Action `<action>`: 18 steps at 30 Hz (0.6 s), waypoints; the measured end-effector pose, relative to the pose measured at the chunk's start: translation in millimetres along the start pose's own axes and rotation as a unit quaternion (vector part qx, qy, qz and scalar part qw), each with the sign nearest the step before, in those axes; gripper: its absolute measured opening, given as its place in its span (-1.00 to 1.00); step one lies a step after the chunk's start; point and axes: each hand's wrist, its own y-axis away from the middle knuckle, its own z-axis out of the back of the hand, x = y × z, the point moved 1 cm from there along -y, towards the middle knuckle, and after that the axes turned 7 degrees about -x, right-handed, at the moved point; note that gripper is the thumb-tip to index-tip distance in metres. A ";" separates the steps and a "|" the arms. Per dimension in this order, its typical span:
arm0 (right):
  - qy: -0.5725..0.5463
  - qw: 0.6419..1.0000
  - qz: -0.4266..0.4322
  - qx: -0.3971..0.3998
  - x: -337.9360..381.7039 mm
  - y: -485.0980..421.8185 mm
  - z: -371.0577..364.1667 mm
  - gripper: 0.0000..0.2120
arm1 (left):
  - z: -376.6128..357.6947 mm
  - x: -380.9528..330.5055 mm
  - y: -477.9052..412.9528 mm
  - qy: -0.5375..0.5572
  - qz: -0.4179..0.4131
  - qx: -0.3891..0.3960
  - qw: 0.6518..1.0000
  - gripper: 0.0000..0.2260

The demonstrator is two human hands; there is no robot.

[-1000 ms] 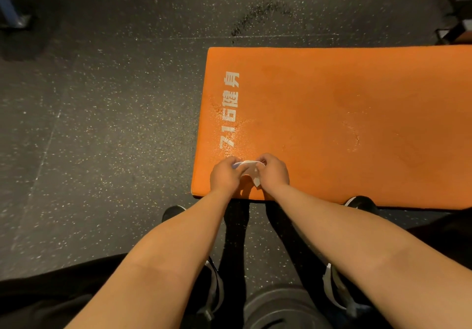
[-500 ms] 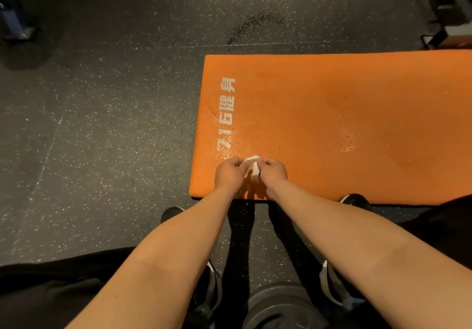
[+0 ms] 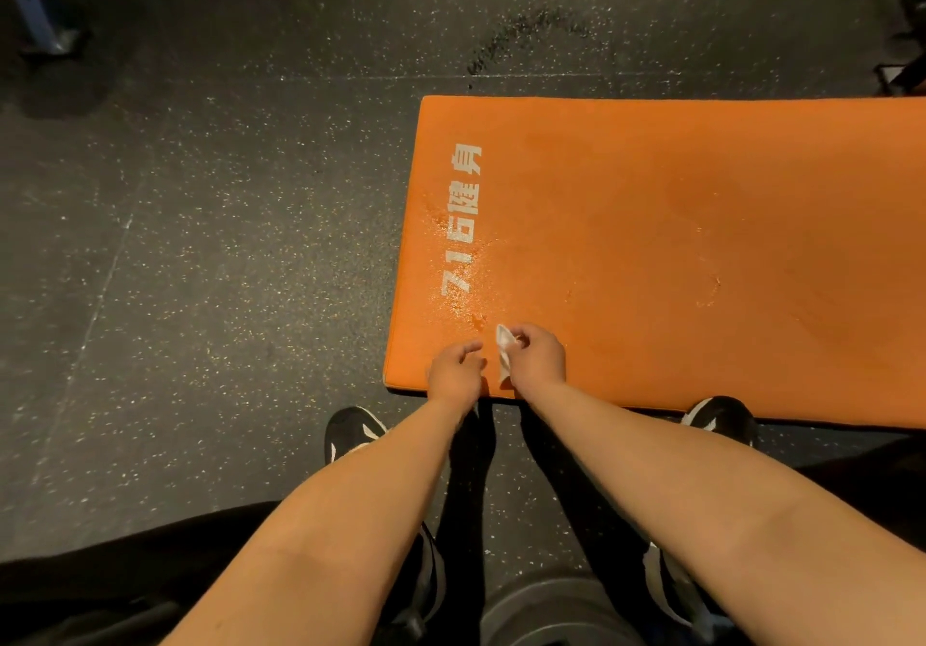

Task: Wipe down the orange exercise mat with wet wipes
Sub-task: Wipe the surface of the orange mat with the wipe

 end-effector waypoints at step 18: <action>0.244 0.920 0.193 0.239 -18.1 11.4 -40.0 -0.63 | 19.4 18.0 6.1 0.143 0.219 -0.154 0.953 -0.52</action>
